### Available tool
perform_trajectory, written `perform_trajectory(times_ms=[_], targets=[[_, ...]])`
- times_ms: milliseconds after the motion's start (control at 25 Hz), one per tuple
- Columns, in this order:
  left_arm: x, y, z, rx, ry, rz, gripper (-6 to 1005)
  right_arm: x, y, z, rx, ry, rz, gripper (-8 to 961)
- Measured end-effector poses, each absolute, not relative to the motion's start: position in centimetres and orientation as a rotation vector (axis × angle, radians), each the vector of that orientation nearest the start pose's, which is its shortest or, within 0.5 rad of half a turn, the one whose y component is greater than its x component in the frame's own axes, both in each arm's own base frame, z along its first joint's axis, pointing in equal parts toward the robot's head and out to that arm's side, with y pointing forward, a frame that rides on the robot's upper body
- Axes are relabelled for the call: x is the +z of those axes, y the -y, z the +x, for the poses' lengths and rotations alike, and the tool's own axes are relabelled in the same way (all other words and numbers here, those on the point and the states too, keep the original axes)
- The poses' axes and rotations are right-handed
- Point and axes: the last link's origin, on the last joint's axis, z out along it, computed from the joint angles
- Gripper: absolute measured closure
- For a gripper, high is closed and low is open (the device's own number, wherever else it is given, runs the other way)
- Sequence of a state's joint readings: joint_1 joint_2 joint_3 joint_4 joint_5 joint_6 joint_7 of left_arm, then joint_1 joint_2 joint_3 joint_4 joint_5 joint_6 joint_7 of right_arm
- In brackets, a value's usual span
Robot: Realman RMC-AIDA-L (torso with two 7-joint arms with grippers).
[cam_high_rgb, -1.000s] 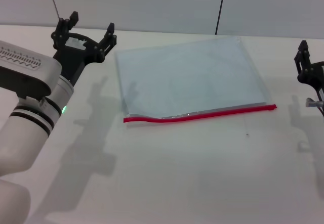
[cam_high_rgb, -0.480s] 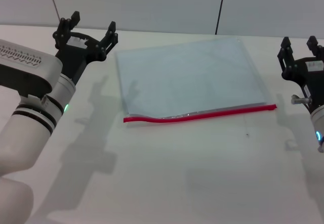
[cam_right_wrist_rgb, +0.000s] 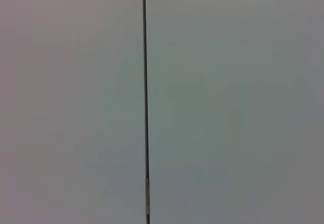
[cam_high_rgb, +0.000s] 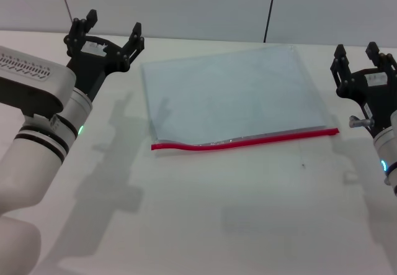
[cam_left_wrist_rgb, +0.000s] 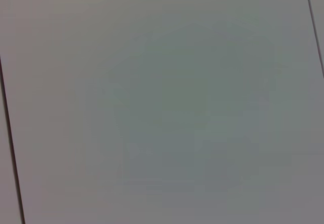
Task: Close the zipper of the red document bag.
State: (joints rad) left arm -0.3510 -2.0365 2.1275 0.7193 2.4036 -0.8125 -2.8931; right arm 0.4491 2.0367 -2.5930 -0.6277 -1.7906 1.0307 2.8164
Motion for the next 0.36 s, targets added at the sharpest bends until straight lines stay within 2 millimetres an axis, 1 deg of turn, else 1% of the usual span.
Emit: perform_trajectory(times_ms=[360], targets=[[-2.73, -36.67, -24.52, -0.663, 0.386, -1.684, 123, -6.1, -34.55, 25.18, 0.685, -0.541, -1.644, 379]])
